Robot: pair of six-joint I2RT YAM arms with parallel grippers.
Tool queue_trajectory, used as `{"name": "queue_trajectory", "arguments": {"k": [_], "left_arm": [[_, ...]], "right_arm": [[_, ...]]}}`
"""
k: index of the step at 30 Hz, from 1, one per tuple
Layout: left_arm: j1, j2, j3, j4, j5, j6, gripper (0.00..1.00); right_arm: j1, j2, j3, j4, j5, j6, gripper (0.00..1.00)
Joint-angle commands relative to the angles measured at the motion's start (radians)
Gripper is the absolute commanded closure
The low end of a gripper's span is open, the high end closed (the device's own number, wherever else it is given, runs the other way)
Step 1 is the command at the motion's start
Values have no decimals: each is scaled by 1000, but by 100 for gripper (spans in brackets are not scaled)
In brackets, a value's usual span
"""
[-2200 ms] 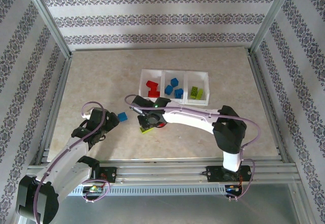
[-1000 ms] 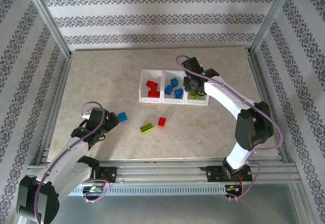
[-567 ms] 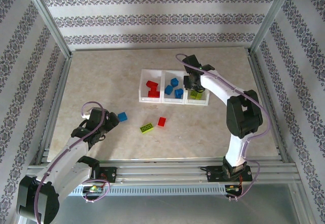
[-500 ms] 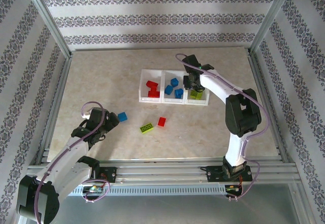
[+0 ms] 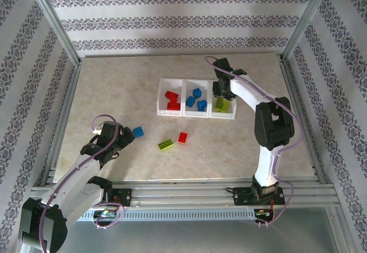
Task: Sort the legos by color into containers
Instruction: Place the lego in the container, then pick up the lego from the middle-left of the table.
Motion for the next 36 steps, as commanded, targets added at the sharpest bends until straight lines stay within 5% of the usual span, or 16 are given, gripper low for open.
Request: {"name": "queue_trajectory", "arguments": {"k": [1, 10, 24, 29, 33, 36], "left_arm": [[15, -21, 19, -2, -3, -4, 0], [17, -28, 35, -22, 1, 26, 0], [16, -24, 59, 24, 64, 95, 0], [16, 7, 76, 40, 94, 119, 0], [16, 108, 134, 20, 109, 140, 0], [5, 210, 190, 7, 122, 172, 0]], "right_arm": [[-3, 13, 26, -6, -13, -1, 62], [-3, -26, 8, -5, 3, -2, 49], [43, -240, -121, -1, 43, 9, 42], [108, -345, -204, 0, 86, 25, 28], [166, -418, -276, 3, 118, 63, 3], [210, -461, -320, 0, 148, 104, 2]]}}
